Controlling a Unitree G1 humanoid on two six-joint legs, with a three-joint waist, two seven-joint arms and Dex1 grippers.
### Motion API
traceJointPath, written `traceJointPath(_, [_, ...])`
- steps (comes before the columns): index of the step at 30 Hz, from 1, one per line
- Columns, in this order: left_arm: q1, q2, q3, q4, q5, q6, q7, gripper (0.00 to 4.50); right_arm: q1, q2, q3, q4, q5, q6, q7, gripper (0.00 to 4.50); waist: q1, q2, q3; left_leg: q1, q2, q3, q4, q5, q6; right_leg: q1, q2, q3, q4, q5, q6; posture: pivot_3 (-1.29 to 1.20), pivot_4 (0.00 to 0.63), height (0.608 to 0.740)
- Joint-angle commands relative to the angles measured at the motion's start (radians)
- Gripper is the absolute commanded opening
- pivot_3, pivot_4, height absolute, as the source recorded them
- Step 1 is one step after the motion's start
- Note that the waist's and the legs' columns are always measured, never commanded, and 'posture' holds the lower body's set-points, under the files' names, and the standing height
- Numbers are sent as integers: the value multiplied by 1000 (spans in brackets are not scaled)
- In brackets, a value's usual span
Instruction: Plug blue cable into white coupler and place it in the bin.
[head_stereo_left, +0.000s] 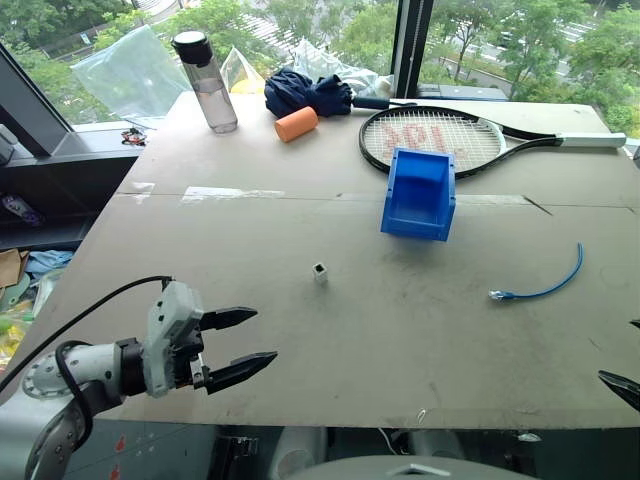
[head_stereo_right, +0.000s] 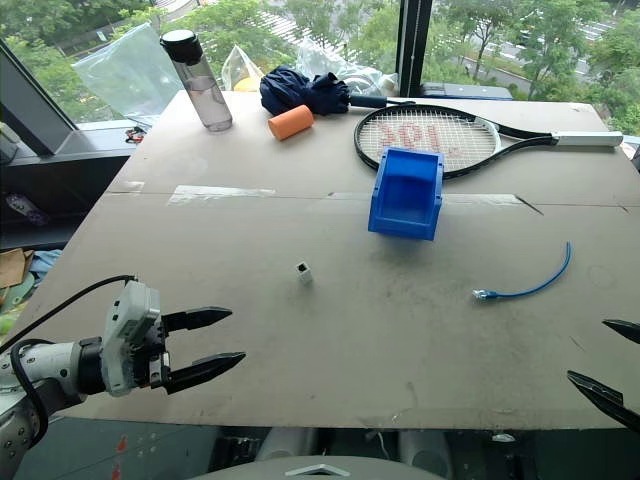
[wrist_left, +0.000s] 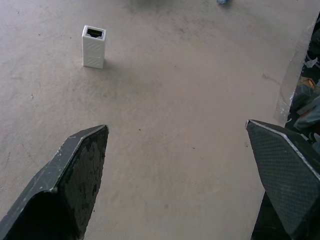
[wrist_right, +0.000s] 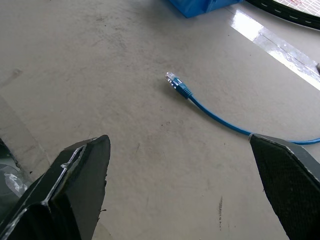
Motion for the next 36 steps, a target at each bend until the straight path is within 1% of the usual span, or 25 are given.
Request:
traceJointPath(1, [-66, 4, -35, -29, -24, -2, 11, 4464, -52, -22, 46, -28, 5, 12, -31, 4500, 2, 0, 0, 0, 0, 0, 0, 0, 0, 0, 0, 0, 0, 0, 0, 0, 150, 740])
traceJointPath(3, [-127, -3, -98, -81, -72, 25, 14, 4464, -149, -74, 200, -98, -94, 60, -127, 4500, 3, -1, 0, 1, 0, 0, 1, 0, 0, 0, 0, 0, 0, 0, 0, 0, 150, 740])
traceJointPath(4, [-143, -3, -114, -93, -87, 36, 15, 4464, -178, -91, 241, -114, -125, 75, -153, 4500, 0, -1, -1, 1, 1, 1, 2, 0, 0, 0, 1, 1, 1, 0, 0, 0, 150, 740])
traceJointPath(5, [-150, 1, -120, -100, -103, 46, 10, 4464, -199, -114, 270, -119, -134, 108, -165, 4500, -3, -1, 0, 0, 2, 3, 4, 0, 0, 0, 1, 1, 2, 0, 0, 0, 150, 740])
traceJointPath(7, [-162, 13, -139, -123, -112, 50, 5, 4464, -307, -175, 366, -116, -85, 221, -166, 4500, 1, -1, -1, 0, 2, 4, 5, 0, 0, -1, 0, 1, 3, 0, 0, 0, 150, 740])
traceJointPath(8, [-166, 20, -152, -142, -112, 48, 3, 4464, -374, -201, 424, -107, -54, 296, -169, 4500, 0, 0, -1, 1, 1, 4, 4, 0, 1, 0, 1, 1, 4, 0, 0, 0, 150, 740])
traceJointPath(9, [-169, 24, -165, -161, -109, 44, 5, 4464, -437, -218, 480, -91, -63, 338, -184, 4500, -1, -1, 0, 1, 1, 4, 4, -1, 1, -1, 1, 2, 4, 3, -4, 0, 150, 740])
traceJointPath(10, [-171, 27, -173, -172, -107, 41, 8, 4464, -478, -228, 516, -79, -74, 366, -197, 4500, 0, -1, 0, -1, 1, 4, 4, -1, 2, -3, 2, 2, 4, 3, -5, 0, 150, 740])
traceJointPath(13, [-192, 30, -197, -205, -112, 48, 30, 4464, -645, -257, 685, 9, -161, 414, -211, 4500, 9, -3, -1, -2, -1, 6, 4, -1, 2, -3, 4, 0, 4, 3, -5, 0, 150, 740])
traceJointPath(15, [-205, 28, -205, -223, -118, 52, 48, 4464, -758, -258, 786, 83, -206, 441, -207, 4500, 10, -2, 0, -2, -1, 6, 4, -1, 2, -3, 4, -1, 4, 3, -5, 0, 150, 740])
traceJointPath(18, [-224, 28, -216, -249, -118, 57, 75, 4500, -865, -267, 918, 213, -281, 423, -150, 3676, 10, -3, 0, -2, -1, 7, 5, -1, 2, -2, 4, 0, 4, 3, -5, 0, 150, 740])
traceJointPath(20, [-227, 30, -219, -264, -122, 60, 90, 4500, -891, -268, 958, 275, -319, 386, -136, 2621, 10, -3, 0, -2, -2, 6, 5, -1, 2, -2, 4, -1, 4, 3, -5, 0, 150, 740])
traceJointPath(22, [-229, 30, -223, -274, -128, 65, 107, 4500, -904, -270, 975, 314, -343, 352, -126, 1788, 8, -2, 0, -2, -2, 6, 5, -1, 2, -2, 4, -1, 4, 3, -5, 0, 150, 740])
traceJointPath(23, [-231, 29, -224, -279, -132, 67, 116, 4500, -905, -273, 977, 327, -354, 333, -125, 1197, 7, -2, -1, -2, -2, 7, 5, -1, 2, -2, 4, 0, 4, 3, -5, 0, 150, 740])
traceJointPath(25, [-231, 28, -225, -284, -139, 72, 131, 4500, -904, -276, 978, 336, -363, 316, -118, 203, 8, -3, -1, -1, -2, 7, 5, -1, 2, -2, 4, 0, 4, 3, -5, 0, 150, 740])
traceJointPath(26, [-232, 27, -227, -284, -139, 73, 136, 4500, -902, -278, 979, 335, -364, 309, -112, 45, 8, -3, -1, -1, -2, 6, 5, -1, 2, -2, 4, 0, 4, 3, -5, 0, 150, 740])
traceJointPath(29, [-238, 25, -238, -276, -134, 70, 143, 4500, -898, -275, 979, 307, -362, 306, -105, 45, 9, -3, -1, -1, -2, 6, 6, -1, 2, -1, 4, 0, 5, 3, -5, 0, 150, 740])
traceJointPath(30, [-242, 23, -243, -268, -128, 66, 144, 4500, -906, -262, 985, 265, -354, 322, -107, 45, 9, -3, -1, -1, -2, 6, 6, -1, 2, -1, 4, 0, 5, 3, -5, 0, 150, 740])
traceJointPath(33, [-251, 22, -249, -247, -121, 59, 139, 4500, -980, -182, 1027, 100, -301, 445, -133, 45, -1, -3, -1, -1, -2, 6, 6, -1, 2, -2, 5, 0, 6, 3, -5, 0, 150, 740])
traceJointPath(36, [-281, 21, -281, -239, -106, 73, 159, 4500, -1096, -34, 1143, 39, -344, 526, -209, 45, -17, -3, -1, 0, 1, 5, 5, -1, 2, -2, 7, -1, 8, 3, -5, 0, 150, 740])
